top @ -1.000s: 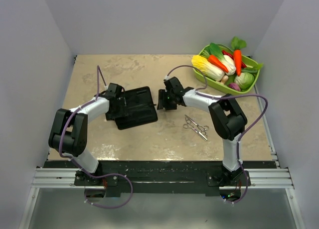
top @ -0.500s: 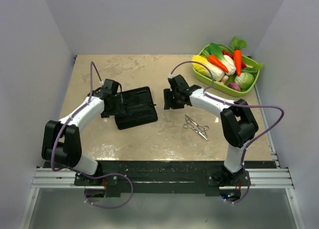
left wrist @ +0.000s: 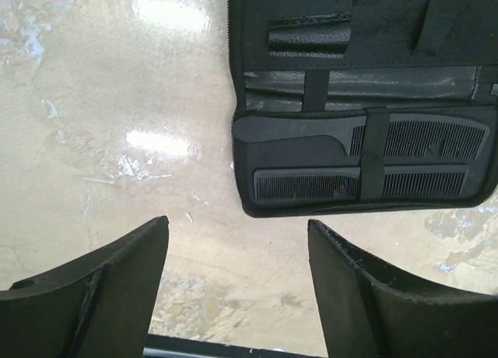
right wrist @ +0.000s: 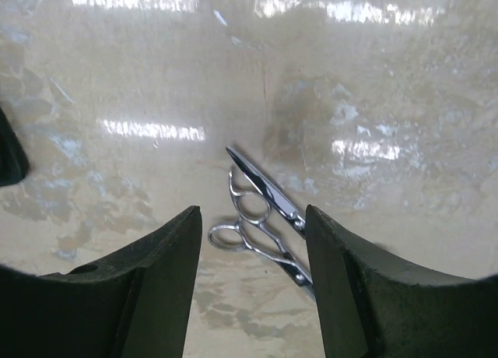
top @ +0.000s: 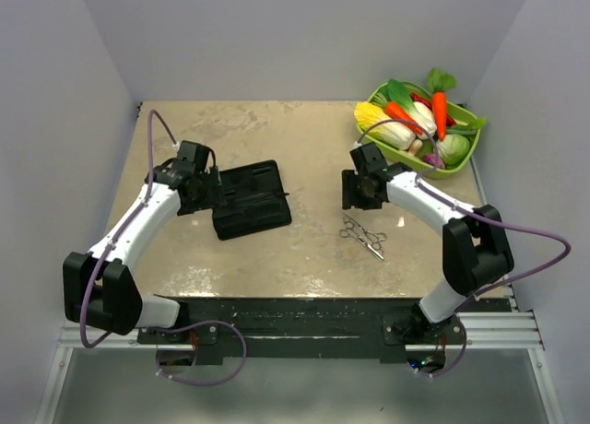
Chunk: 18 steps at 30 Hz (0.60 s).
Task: Sort the hair-cutting tools
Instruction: Pick up the scissors from the center of the board.
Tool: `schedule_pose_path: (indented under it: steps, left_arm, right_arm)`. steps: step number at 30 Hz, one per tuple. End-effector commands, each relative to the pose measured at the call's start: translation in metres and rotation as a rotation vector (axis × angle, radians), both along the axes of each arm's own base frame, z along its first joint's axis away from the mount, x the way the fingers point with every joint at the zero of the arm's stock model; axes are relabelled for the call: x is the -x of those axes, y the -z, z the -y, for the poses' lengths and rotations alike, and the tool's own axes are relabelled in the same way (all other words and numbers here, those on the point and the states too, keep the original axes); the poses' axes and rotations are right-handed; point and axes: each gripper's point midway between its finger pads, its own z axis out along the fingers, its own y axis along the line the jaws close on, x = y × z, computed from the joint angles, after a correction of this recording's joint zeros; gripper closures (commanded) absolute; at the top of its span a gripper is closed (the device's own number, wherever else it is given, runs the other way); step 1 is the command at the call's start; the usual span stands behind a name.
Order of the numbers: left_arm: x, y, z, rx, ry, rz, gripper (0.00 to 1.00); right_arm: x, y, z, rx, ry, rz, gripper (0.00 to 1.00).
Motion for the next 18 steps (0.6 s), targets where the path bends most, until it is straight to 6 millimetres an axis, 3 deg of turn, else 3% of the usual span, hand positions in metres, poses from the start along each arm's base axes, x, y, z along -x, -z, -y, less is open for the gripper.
schedule_pose_path:
  steps: [1,5,10,18]
  left_arm:
    - [0.003,-0.023,0.000,0.032,-0.008,0.049,0.23]
    - [0.006,-0.022,0.003,0.056,-0.009,0.053,0.23]
    - [0.009,-0.018,0.009,0.087,0.011,0.045,0.23]
    - [0.006,-0.015,0.013,0.096,0.033,0.048,0.23]
  right_arm:
    - [0.029,-0.014,0.006,-0.011,-0.015,-0.006,0.41]
    - [0.047,-0.006,0.027,0.049,0.043,-0.019,0.41]
    - [0.048,0.003,0.049,0.139,0.118,-0.011,0.41]
    - [0.046,0.023,0.051,0.169,0.097,-0.048,0.44]
